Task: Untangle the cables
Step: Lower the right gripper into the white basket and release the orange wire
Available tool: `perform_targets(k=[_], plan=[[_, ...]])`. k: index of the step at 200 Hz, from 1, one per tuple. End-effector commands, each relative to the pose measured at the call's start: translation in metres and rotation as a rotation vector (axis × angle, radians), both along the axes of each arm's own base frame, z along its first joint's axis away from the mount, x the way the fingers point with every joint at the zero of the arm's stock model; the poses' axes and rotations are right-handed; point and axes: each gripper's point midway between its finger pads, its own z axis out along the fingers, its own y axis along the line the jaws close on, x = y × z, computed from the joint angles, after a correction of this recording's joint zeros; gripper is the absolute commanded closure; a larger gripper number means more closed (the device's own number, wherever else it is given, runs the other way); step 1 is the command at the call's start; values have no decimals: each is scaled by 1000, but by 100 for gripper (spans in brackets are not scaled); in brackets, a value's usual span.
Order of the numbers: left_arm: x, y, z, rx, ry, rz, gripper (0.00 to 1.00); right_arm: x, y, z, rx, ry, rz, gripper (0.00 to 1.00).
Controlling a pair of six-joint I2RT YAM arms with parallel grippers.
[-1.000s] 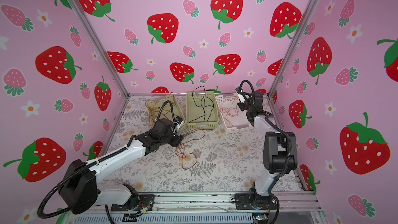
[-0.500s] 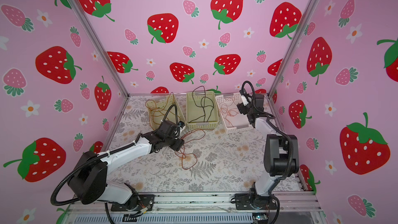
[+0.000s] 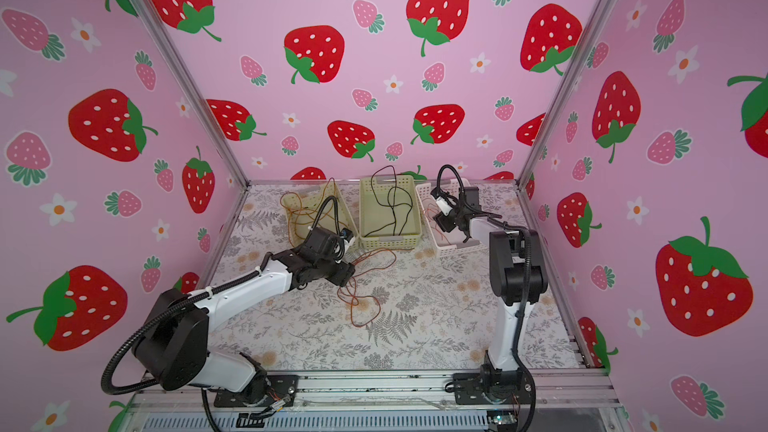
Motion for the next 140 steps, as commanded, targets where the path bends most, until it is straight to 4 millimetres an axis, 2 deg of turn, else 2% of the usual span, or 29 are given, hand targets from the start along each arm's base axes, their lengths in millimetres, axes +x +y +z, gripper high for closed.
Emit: perform_targets(k=[1, 8, 17, 29, 33, 55, 68, 103, 122, 131, 140], plan=[[2, 3, 17, -15, -17, 24, 27, 6, 9, 2, 24, -4, 45, 36], [2, 2, 16, -15, -8, 23, 27, 12, 8, -2, 26, 4, 25, 39], [1, 2, 14, -13, 7, 24, 27, 23, 3, -9, 25, 15, -29, 47], [1, 1, 8, -8, 33, 31, 27, 36, -4, -15, 19, 20, -99, 71], [1, 1, 6, -7, 42, 35, 27, 39, -6, -17, 19, 21, -118, 75], [-1, 4, -7, 22, 89, 65, 27, 48, -20, -13, 25, -3, -222, 86], [-2, 9, -14, 44, 104, 83, 27, 50, -38, -9, 16, -16, -310, 93], [0, 18, -28, 96, 125, 131, 31, 39, -80, -5, 8, -3, -446, 98], [0, 22, -31, 114, 139, 155, 35, 30, -85, -5, -1, 9, -447, 96], [-2, 23, -32, 116, 146, 167, 37, 26, -82, -1, 0, 6, -422, 91], [-3, 24, -34, 116, 154, 175, 38, 22, -76, 4, 11, 4, -385, 77]])
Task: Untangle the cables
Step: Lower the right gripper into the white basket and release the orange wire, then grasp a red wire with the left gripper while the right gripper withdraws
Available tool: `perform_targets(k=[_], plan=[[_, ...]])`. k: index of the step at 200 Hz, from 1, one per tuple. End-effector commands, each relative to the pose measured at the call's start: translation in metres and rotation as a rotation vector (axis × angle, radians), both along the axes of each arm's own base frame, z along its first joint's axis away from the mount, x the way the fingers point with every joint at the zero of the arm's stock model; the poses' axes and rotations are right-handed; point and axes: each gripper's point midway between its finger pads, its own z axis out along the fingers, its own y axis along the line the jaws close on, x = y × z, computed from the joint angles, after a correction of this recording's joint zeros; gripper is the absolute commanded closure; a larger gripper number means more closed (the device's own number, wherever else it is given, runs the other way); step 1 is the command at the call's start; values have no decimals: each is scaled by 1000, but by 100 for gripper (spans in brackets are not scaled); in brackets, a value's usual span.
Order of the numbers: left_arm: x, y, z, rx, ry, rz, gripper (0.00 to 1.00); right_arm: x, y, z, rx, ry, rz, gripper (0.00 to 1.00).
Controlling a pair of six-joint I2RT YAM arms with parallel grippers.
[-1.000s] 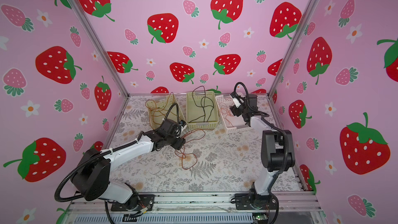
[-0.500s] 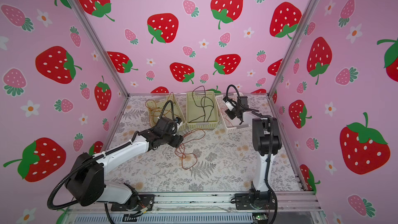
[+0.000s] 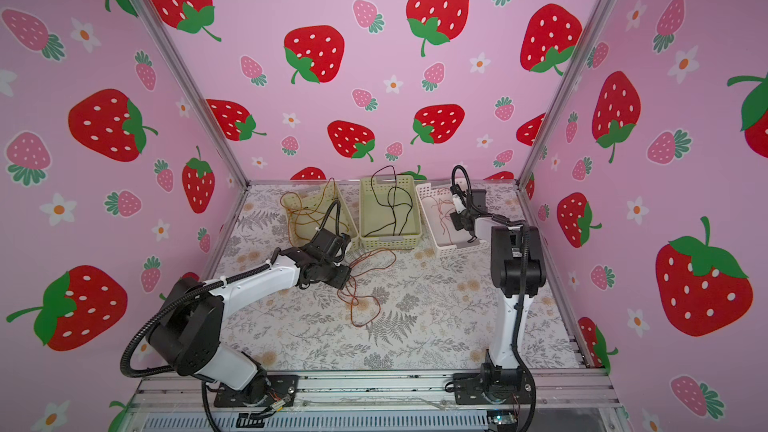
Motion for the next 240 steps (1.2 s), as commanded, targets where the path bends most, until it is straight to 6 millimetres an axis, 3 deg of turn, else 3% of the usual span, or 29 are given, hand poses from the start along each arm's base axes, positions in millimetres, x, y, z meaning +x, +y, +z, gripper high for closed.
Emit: perform_targets(k=[1, 13, 42, 70, 116, 152, 166, 186, 220, 240], plan=[[4, 5, 7, 17, -2, 57, 38, -7, 3, 27, 13, -38, 25, 75], [2, 10, 3, 30, 17, 84, 41, -14, 10, 39, 23, -55, 58, 57], [-7, 15, -13, 32, 56, 117, 44, -35, 33, 84, 54, -153, 169, 34], [-3, 11, -24, 7, 45, 120, 48, -54, 49, 110, 67, -199, 227, 31], [4, 4, -46, 35, 94, 104, 64, -82, 71, 136, 47, -245, 275, 30], [4, 8, -49, 61, 96, 113, 89, -100, 82, 155, 51, -287, 291, 29], [4, 8, -37, 59, 68, 99, 100, -108, 84, 160, 58, -300, 301, 29], [5, -2, -4, 55, -31, 26, 100, -120, 86, 169, 86, -319, 321, 29], [2, -25, 72, 48, -253, -161, 100, -141, 101, 183, 151, -345, 425, 26], [-1, -40, 120, -10, -377, -269, 100, -163, 127, 194, 251, -350, 591, 27]])
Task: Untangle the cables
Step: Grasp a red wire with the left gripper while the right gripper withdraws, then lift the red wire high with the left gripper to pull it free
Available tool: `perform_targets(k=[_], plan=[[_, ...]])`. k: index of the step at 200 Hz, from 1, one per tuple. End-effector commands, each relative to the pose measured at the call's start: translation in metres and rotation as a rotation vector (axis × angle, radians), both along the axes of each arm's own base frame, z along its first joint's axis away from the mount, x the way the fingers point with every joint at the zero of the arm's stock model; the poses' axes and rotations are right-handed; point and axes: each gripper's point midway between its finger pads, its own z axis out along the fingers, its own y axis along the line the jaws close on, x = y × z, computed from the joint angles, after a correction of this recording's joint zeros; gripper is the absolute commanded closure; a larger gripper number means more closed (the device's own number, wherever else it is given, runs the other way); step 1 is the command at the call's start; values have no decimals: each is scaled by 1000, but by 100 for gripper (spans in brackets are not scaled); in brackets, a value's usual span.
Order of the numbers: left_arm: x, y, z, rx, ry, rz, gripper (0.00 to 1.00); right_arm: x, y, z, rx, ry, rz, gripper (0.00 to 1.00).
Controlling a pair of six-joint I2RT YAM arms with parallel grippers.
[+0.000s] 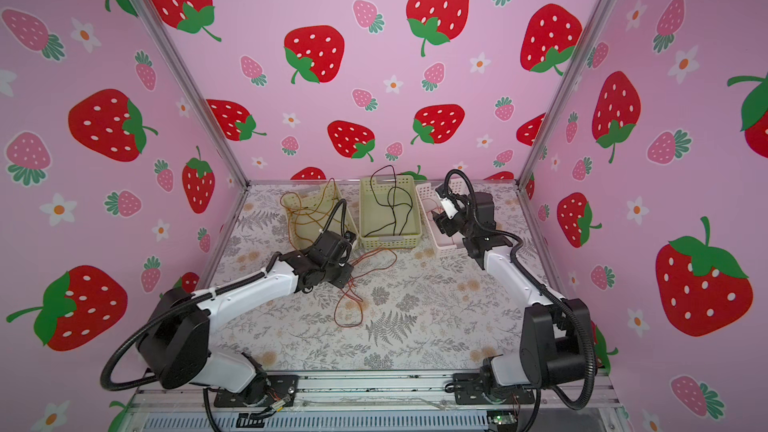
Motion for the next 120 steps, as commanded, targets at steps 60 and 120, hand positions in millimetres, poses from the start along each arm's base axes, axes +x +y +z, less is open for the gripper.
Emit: perform_targets(k=[60, 120], plan=[[-8, -43, 180, -72, -486, -403, 100, -100, 97, 51, 182, -121, 611, 26], [-15, -63, 248, -219, -679, -475, 100, -149, 140, 72, 330, -165, 835, 24]])
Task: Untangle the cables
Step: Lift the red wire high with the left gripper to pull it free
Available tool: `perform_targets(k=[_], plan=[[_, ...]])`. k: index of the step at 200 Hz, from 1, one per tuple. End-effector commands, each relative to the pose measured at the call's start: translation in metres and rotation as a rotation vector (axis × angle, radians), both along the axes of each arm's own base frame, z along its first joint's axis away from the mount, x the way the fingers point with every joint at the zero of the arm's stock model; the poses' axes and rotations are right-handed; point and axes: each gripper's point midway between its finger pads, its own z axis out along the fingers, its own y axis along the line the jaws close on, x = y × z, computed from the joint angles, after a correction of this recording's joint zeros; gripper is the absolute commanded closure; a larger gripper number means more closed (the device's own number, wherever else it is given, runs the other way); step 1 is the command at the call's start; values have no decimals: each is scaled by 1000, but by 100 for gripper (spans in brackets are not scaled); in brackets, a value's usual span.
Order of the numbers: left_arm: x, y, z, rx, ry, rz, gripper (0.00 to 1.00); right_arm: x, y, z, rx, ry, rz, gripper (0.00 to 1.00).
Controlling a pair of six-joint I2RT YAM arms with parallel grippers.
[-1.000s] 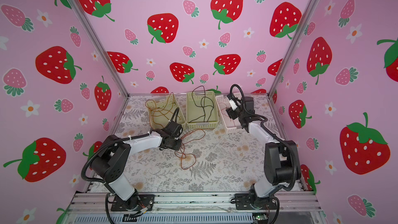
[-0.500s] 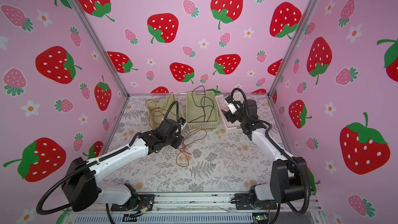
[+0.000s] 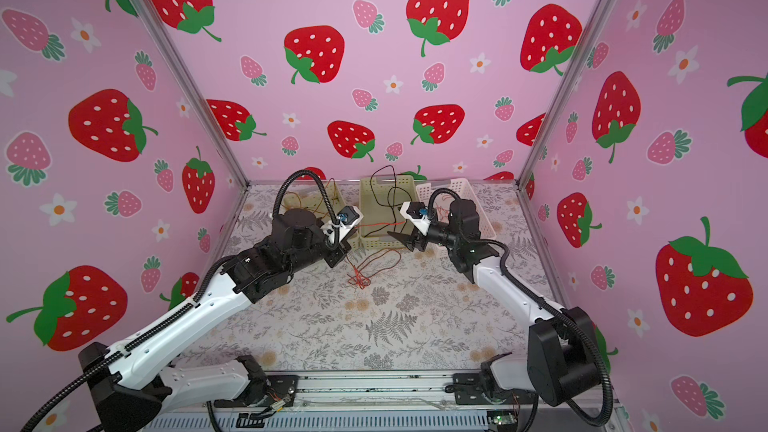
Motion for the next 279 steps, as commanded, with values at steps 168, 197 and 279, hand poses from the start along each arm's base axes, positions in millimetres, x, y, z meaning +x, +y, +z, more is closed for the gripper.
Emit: perform_targets(k=[168, 197, 279], plan=[[36, -1, 201, -284, -408, 35, 100, -30, 66, -114, 80, 368, 196, 92], [42, 30, 215, -324, -429, 120, 100, -17, 44, -110, 136, 383, 116, 97], [55, 116, 228, -355, -447, 335, 100, 13, -9, -129, -105, 291, -137, 100]])
